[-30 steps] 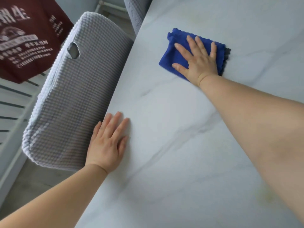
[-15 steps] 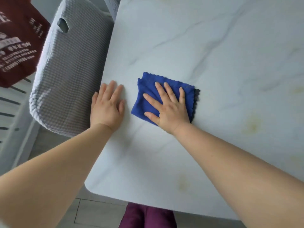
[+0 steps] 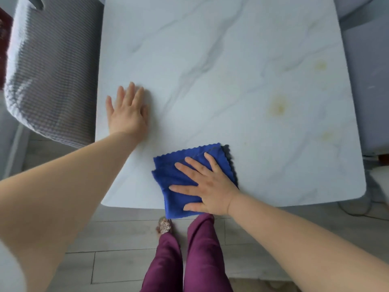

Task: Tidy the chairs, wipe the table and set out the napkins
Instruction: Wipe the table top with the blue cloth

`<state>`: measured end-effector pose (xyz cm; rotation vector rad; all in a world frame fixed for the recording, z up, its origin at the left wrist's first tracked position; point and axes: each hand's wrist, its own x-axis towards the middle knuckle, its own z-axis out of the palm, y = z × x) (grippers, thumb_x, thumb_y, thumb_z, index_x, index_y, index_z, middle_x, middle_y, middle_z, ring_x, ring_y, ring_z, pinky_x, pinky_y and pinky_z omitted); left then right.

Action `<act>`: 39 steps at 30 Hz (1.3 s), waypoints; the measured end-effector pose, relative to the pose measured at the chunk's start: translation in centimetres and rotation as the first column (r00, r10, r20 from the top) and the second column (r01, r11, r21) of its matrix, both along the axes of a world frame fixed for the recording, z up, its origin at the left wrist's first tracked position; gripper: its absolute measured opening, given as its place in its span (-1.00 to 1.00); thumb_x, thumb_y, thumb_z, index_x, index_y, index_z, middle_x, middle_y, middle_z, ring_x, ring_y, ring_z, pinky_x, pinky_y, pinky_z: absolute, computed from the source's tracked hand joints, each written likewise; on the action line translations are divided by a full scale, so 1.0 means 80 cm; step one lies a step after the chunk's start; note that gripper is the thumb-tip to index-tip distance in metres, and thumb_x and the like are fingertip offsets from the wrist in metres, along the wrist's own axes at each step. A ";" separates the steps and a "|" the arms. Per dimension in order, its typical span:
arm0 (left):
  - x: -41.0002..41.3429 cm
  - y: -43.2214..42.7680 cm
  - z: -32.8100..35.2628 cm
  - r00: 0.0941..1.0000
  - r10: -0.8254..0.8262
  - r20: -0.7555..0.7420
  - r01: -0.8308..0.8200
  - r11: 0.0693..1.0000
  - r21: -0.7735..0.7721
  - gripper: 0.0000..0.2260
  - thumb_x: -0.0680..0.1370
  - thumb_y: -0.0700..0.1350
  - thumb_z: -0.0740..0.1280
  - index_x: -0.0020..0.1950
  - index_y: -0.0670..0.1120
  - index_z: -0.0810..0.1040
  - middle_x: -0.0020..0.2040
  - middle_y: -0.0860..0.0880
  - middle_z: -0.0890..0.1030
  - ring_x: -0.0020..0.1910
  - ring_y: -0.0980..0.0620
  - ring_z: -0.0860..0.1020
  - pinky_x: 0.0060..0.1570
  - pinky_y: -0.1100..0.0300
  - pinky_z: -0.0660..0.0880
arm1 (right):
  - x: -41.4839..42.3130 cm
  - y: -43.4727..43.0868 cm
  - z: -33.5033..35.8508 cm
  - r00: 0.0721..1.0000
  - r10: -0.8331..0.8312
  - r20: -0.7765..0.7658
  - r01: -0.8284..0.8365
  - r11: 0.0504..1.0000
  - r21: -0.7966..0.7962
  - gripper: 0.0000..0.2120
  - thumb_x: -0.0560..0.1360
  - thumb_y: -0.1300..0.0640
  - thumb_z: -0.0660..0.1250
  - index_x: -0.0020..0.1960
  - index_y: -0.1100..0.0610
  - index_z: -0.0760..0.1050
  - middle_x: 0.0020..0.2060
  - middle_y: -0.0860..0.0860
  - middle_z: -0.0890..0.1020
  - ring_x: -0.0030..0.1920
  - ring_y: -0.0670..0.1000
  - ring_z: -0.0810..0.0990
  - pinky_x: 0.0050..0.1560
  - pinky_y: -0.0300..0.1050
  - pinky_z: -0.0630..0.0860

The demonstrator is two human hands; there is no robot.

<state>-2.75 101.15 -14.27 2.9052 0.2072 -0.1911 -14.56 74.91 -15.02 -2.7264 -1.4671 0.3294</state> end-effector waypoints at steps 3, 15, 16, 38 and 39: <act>0.013 -0.028 0.007 0.997 -0.083 -0.002 0.083 0.996 -0.016 -0.52 0.63 -0.01 0.00 0.56 0.01 0.05 0.58 0.01 0.02 0.56 -0.07 -0.08 0.49 -0.11 -0.19 | 0.038 -0.020 -0.004 0.990 0.139 -0.032 -0.138 0.990 0.035 -0.49 0.53 -0.30 0.12 0.46 -0.30 0.19 0.54 -0.08 0.15 0.55 0.07 0.07 0.44 0.34 -0.03; 0.073 -0.069 -0.011 0.998 -0.064 -0.027 0.062 0.997 -0.046 -0.50 0.59 0.09 -0.15 0.52 0.10 0.19 0.55 0.11 0.17 0.53 -0.05 0.07 0.44 -0.02 -0.04 | 0.293 -0.033 -0.006 1.000 0.008 0.013 -0.009 0.995 0.102 -0.50 0.52 -0.31 0.10 0.44 -0.27 0.26 0.52 -0.09 0.23 0.53 0.06 0.15 0.47 0.23 -0.06; 0.071 -0.069 -0.011 0.998 -0.058 -0.020 0.057 0.998 -0.040 -0.51 0.60 0.10 -0.13 0.52 0.10 0.20 0.54 0.11 0.18 0.53 -0.05 0.09 0.44 -0.03 -0.03 | 0.323 -0.031 -0.004 1.000 -0.016 0.022 0.014 0.997 0.081 -0.50 0.52 -0.32 0.06 0.44 -0.27 0.25 0.52 -0.08 0.23 0.53 0.07 0.15 0.47 0.22 -0.08; 0.078 -0.072 -0.009 0.999 -0.028 -0.033 0.030 0.998 0.055 -0.55 0.62 0.07 -0.04 0.52 0.11 0.20 0.52 0.12 0.22 0.52 -0.05 0.17 0.45 -0.03 0.00 | 0.536 0.013 0.014 0.920 -0.383 0.082 0.391 0.908 -0.147 -0.46 0.53 -0.37 -0.19 0.49 -0.36 -0.16 0.56 -0.12 -0.17 0.55 0.00 -0.20 0.48 0.19 -0.20; 0.081 -0.071 -0.009 0.999 -0.024 -0.035 0.026 0.998 0.057 -0.55 0.62 0.07 -0.05 0.52 0.10 0.20 0.53 0.12 0.22 0.52 -0.06 0.16 0.45 -0.04 0.00 | 0.520 0.011 0.014 0.922 -0.380 0.072 0.386 0.910 -0.147 -0.46 0.53 -0.37 -0.19 0.49 -0.36 -0.17 0.56 -0.12 -0.18 0.55 0.00 -0.21 0.48 0.19 -0.20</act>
